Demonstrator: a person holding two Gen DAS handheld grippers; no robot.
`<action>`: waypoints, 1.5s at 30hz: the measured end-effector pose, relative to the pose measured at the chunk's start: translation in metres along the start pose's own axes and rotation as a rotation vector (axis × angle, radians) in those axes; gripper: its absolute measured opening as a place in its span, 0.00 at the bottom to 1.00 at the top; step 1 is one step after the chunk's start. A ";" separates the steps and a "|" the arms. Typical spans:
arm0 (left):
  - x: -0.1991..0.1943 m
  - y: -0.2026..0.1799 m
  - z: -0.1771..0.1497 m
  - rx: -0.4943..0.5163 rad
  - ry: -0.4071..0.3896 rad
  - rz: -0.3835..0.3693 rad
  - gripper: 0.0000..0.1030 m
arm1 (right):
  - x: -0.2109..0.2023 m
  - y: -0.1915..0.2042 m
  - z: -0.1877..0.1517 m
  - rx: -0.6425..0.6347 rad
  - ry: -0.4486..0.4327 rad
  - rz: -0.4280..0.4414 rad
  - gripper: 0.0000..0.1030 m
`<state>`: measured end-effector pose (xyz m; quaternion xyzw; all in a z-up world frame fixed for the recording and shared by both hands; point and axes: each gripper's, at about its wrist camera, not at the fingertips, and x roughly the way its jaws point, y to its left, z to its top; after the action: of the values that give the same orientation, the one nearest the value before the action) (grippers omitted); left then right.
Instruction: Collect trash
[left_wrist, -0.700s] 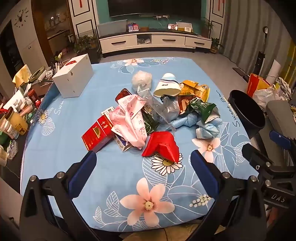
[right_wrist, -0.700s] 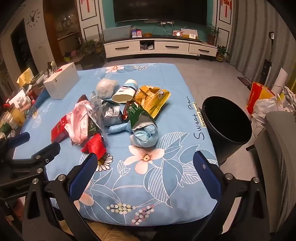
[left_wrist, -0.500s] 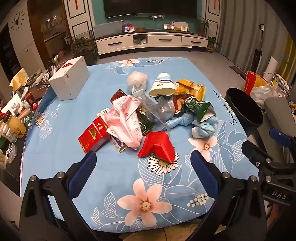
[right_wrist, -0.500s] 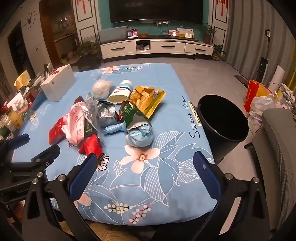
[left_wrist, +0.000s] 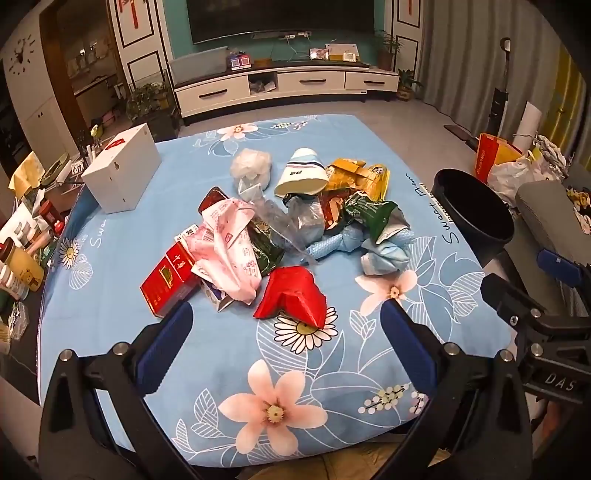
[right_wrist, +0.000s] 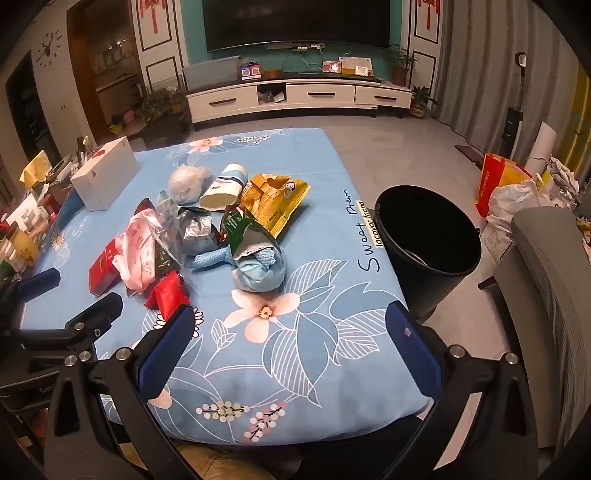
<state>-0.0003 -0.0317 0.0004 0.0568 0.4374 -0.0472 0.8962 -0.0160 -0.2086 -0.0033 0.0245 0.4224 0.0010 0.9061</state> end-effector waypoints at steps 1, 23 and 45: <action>0.000 -0.001 0.000 0.001 0.000 -0.003 0.98 | 0.000 0.000 0.000 0.002 -0.001 0.000 0.97; -0.005 -0.002 0.000 0.004 -0.012 -0.006 0.98 | -0.007 -0.005 0.001 0.006 -0.013 0.002 0.97; -0.009 -0.002 0.001 0.006 -0.017 -0.008 0.98 | -0.010 -0.002 0.002 0.004 -0.019 0.003 0.97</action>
<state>-0.0056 -0.0338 0.0081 0.0572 0.4300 -0.0524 0.8995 -0.0210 -0.2112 0.0053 0.0268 0.4136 0.0011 0.9101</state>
